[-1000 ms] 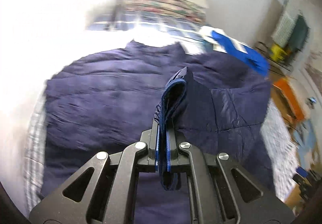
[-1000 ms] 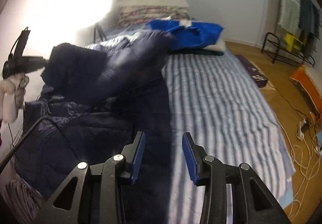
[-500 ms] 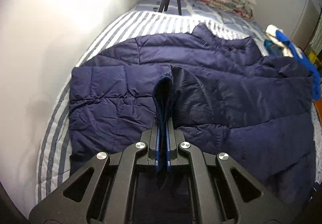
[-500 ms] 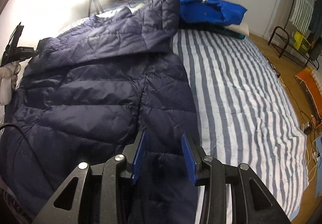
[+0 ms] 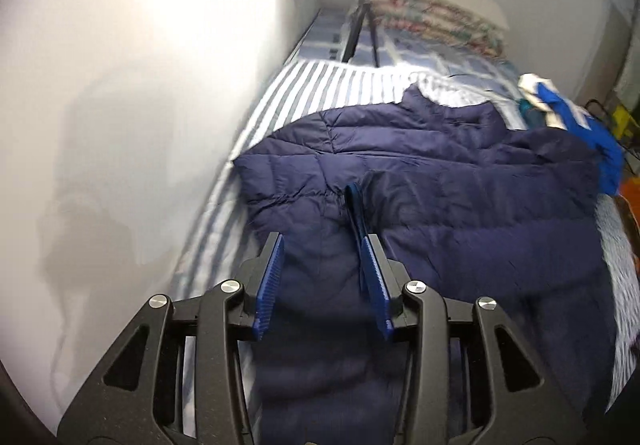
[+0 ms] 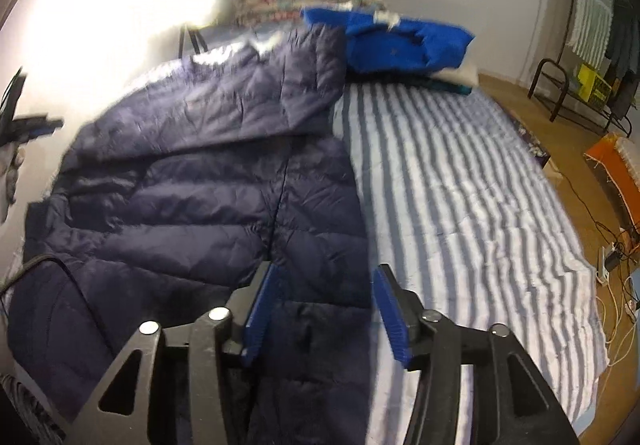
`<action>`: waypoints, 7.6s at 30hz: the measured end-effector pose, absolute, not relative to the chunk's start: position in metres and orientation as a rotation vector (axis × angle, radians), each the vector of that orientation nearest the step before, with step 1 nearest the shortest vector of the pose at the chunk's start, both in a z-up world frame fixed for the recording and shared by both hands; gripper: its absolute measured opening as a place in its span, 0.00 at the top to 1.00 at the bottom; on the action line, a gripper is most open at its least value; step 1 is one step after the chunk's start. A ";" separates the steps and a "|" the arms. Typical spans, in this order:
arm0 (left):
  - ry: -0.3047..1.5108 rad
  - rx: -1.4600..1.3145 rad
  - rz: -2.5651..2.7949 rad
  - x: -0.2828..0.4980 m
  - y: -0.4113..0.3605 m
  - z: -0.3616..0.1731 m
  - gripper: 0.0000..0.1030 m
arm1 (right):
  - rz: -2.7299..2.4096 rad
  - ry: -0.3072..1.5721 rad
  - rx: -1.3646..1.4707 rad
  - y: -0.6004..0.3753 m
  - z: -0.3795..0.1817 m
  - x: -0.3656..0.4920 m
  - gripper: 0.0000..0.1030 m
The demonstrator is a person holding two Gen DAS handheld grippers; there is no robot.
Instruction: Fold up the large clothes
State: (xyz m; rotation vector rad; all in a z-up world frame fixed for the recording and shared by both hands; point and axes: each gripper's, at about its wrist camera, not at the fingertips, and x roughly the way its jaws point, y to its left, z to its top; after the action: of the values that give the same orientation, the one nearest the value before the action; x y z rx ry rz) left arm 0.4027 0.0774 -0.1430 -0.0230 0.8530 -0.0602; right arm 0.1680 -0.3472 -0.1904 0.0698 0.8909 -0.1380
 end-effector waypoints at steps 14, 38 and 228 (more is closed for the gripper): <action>0.805 -0.126 -0.122 0.155 0.134 -0.088 0.36 | -0.097 0.758 0.097 -0.392 -0.124 0.072 0.34; 1.120 -0.471 -0.237 0.073 0.143 -0.259 0.57 | 0.060 1.069 0.336 -0.386 -0.263 0.006 0.40; 1.111 0.084 0.097 0.704 0.048 -0.247 0.91 | -0.195 1.021 -0.425 -0.323 -0.222 0.627 0.97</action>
State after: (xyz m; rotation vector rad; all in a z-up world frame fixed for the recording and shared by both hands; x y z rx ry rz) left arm 0.7039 0.0480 -0.2470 0.0842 1.1110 0.0969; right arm 0.6268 -0.3232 -0.2217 -0.4254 1.0211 -0.1946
